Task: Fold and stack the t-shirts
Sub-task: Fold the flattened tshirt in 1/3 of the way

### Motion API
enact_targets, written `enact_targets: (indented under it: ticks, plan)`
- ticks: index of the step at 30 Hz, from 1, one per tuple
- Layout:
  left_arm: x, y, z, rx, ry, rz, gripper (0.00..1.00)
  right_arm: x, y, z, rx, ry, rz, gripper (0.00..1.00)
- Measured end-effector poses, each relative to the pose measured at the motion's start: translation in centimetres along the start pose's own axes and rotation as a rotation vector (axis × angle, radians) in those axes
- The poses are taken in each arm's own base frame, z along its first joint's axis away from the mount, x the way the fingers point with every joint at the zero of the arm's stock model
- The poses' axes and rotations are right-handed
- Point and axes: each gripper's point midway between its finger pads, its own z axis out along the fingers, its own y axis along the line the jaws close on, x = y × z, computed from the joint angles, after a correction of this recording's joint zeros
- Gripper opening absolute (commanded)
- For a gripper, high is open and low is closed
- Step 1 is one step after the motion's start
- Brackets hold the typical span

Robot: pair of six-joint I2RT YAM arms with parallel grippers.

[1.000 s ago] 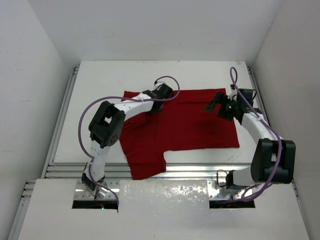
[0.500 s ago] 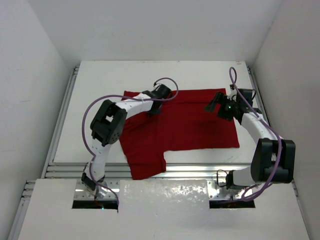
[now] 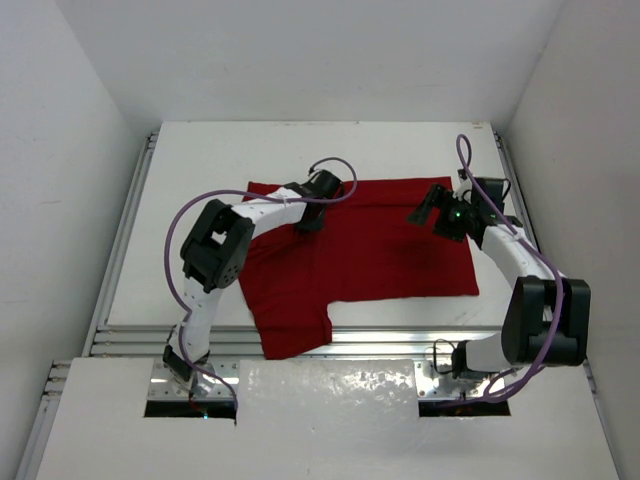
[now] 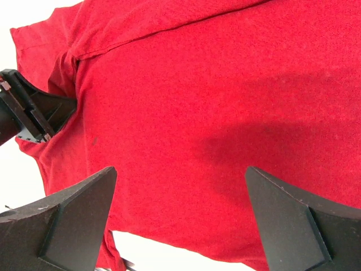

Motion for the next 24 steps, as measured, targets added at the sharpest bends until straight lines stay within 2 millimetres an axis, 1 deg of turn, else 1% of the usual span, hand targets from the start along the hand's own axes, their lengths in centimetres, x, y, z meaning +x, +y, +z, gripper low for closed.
enact_targets:
  ticks: [1,3,5,6,7,12,15,16,24]
  plan:
    - [0.0,0.0,0.0,0.000,0.000,0.000,0.22,0.0,0.0,0.0,0.000,0.000,0.000,0.97]
    - [0.0,0.0,0.0,-0.001,0.000,0.000,0.18,0.0,0.0,0.0,0.000,0.000,0.000,0.97]
    - [0.0,0.1,0.0,-0.005,-0.001,0.000,0.11,0.0,0.0,0.0,0.000,0.000,0.000,0.97]
    - [0.0,0.1,0.0,-0.008,-0.001,0.000,0.11,0.0,0.0,0.0,0.000,0.000,0.000,0.97]
    - [0.0,0.2,0.0,-0.012,-0.002,0.000,0.08,0.0,0.0,0.0,0.000,0.000,0.000,0.97]
    - [-0.1,0.8,0.0,-0.043,-0.006,0.000,0.08,0.1,0.2,0.1,-0.003,0.003,-0.004,0.97]
    - [-0.1,1.1,0.0,-0.058,-0.010,0.000,0.03,0.2,0.3,0.1,-0.005,0.005,-0.009,0.97]
    - [-0.1,1.2,0.0,-0.062,-0.011,0.000,0.00,0.2,0.3,0.1,-0.005,0.006,-0.011,0.97]
    - [-0.4,1.6,-0.1,-0.082,-0.018,0.001,0.00,0.2,0.3,0.1,-0.005,0.006,-0.014,0.97]
